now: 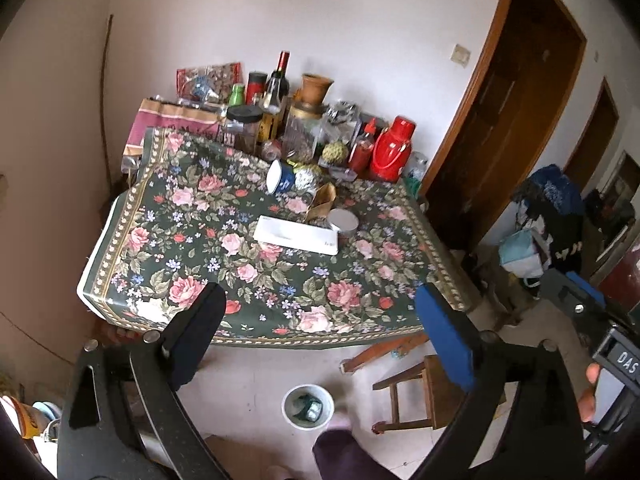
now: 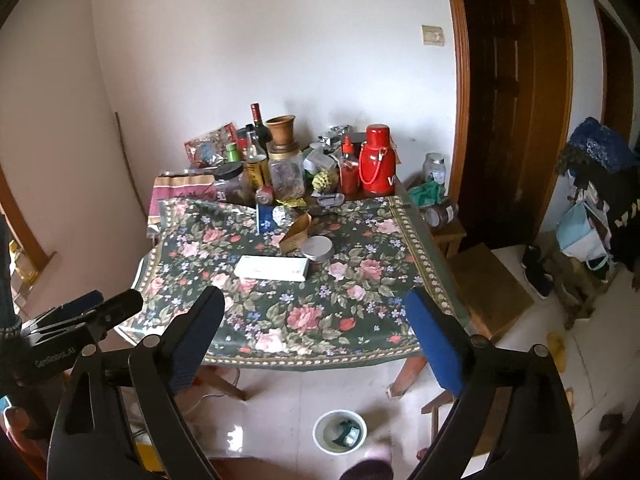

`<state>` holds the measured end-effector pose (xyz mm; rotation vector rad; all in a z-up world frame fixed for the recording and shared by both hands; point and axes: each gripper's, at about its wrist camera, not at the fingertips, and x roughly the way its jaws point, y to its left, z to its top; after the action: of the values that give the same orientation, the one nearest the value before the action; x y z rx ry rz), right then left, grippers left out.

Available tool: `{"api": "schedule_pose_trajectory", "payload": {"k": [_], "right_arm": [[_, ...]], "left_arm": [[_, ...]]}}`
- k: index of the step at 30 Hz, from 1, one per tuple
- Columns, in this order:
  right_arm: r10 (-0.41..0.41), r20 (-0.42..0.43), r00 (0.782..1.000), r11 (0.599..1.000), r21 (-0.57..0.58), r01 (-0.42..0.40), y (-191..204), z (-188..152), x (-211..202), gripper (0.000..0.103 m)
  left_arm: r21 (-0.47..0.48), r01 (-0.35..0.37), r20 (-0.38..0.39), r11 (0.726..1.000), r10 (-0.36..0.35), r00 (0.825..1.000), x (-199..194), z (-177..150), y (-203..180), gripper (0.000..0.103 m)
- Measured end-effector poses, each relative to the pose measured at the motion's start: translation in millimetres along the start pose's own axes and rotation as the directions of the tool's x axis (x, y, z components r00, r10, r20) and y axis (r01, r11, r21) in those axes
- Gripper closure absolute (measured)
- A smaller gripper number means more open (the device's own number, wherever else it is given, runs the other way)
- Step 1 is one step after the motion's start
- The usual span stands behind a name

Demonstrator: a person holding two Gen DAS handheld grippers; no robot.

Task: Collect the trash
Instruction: 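Raise both tools back toward the table top, then grasp the white TFOOD box with the left tool while the right tool grasps the round tin lid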

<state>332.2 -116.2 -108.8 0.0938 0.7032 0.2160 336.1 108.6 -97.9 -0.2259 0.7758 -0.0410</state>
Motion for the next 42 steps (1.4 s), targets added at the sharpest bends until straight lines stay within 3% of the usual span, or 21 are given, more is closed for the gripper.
{"api": "schedule_pose_trajectory", "payload": {"k": [6, 12, 18, 25, 28, 34, 39, 42], "right_arm": [[0.011, -0.020, 1.000, 1.000, -0.020, -0.011, -21, 22, 36, 0.013], [0.014, -0.016, 1.000, 0.995, -0.101, -0.015, -52, 67, 77, 0.013], [0.069, -0.040, 0.997, 0.986, -0.149, -0.075, -83, 110, 116, 0.013], [0.113, -0.114, 0.987, 0.975, -0.179, -0.132, -105, 133, 168, 0.013], [0.133, -0.168, 0.977, 0.973, -0.166, -0.160, -107, 131, 189, 0.013], [0.125, -0.259, 0.958, 0.974, -0.154, -0.169, -107, 122, 227, 0.013], [0.095, -0.330, 0.939, 0.983, -0.116, -0.140, -102, 108, 254, 0.013], [0.085, -0.384, 0.920, 0.989, -0.079, -0.124, -98, 101, 269, 0.013]], "left_arm": [[-0.021, -0.067, -0.023, 0.998, 0.066, 0.998, 43, 20, -5, 0.007], [-0.070, -0.130, -0.047, 0.989, 0.126, 0.991, 91, 58, -17, 0.007], [-0.171, -0.201, -0.084, 0.965, 0.189, 0.978, 136, 90, -29, 0.007], [-0.242, -0.289, -0.155, 0.926, 0.257, 0.954, 181, 99, -30, 0.007], [-0.258, -0.323, -0.213, 0.910, 0.273, 0.938, 203, 98, -24, 0.007], [-0.355, -0.346, -0.338, 0.869, 0.226, 0.914, 256, 88, 3, 0.007], [-0.344, -0.395, -0.423, 0.852, 0.235, 0.875, 309, 83, 25, 0.007], [-0.348, -0.432, -0.511, 0.832, 0.218, 0.831, 346, 77, 42, 0.007]]}}
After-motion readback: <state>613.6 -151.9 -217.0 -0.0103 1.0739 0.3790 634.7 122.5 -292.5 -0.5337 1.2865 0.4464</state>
